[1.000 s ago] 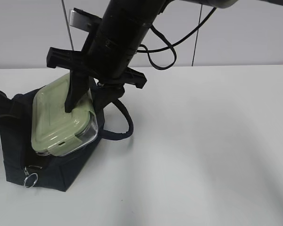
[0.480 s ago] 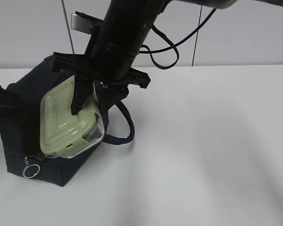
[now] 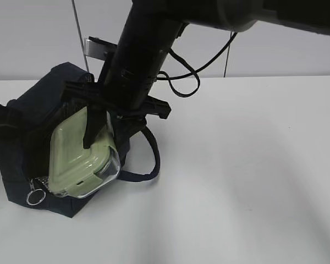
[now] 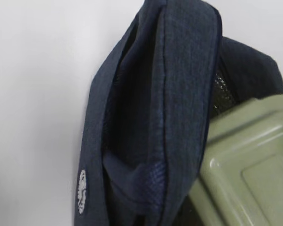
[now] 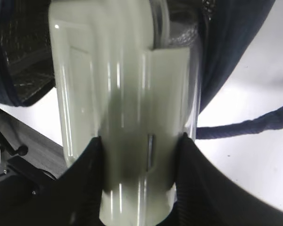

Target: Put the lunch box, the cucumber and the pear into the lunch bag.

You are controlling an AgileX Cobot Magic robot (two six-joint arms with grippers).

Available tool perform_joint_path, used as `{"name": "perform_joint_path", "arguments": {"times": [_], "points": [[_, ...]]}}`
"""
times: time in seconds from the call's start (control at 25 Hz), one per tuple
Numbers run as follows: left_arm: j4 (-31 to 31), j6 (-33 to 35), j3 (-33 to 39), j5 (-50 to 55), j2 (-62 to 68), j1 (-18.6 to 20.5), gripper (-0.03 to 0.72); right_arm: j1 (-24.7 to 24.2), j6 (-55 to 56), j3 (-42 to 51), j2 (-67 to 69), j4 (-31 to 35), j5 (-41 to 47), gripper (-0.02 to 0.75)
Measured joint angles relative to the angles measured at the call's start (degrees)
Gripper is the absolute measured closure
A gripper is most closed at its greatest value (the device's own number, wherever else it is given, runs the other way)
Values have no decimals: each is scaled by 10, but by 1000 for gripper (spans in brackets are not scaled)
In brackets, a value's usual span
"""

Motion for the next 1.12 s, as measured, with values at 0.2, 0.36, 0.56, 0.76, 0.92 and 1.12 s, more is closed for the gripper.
{"name": "perform_joint_path", "arguments": {"times": [0.2, 0.36, 0.56, 0.76, 0.92, 1.12], "points": [[-10, 0, 0, 15, 0, 0, 707, -5, 9, -28, 8, -1, -45, 433], [-12, 0, 0, 24, -3, 0, 707, -6, 11, -42, 23, -4, -78, 433], [-12, 0, 0, 32, -25, 0, 707, -7, 4, -45, 50, -1, -108, 433], [-12, 0, 0, 37, -28, 0, 707, -8, -90, -45, 54, 58, -110, 351], [-11, 0, 0, 39, -28, 0, 707, -8, -131, -73, 54, 98, -106, 245], [-11, 0, 0, 39, -28, 0, 707, -8, -130, -161, 54, 57, -73, 234]]}}
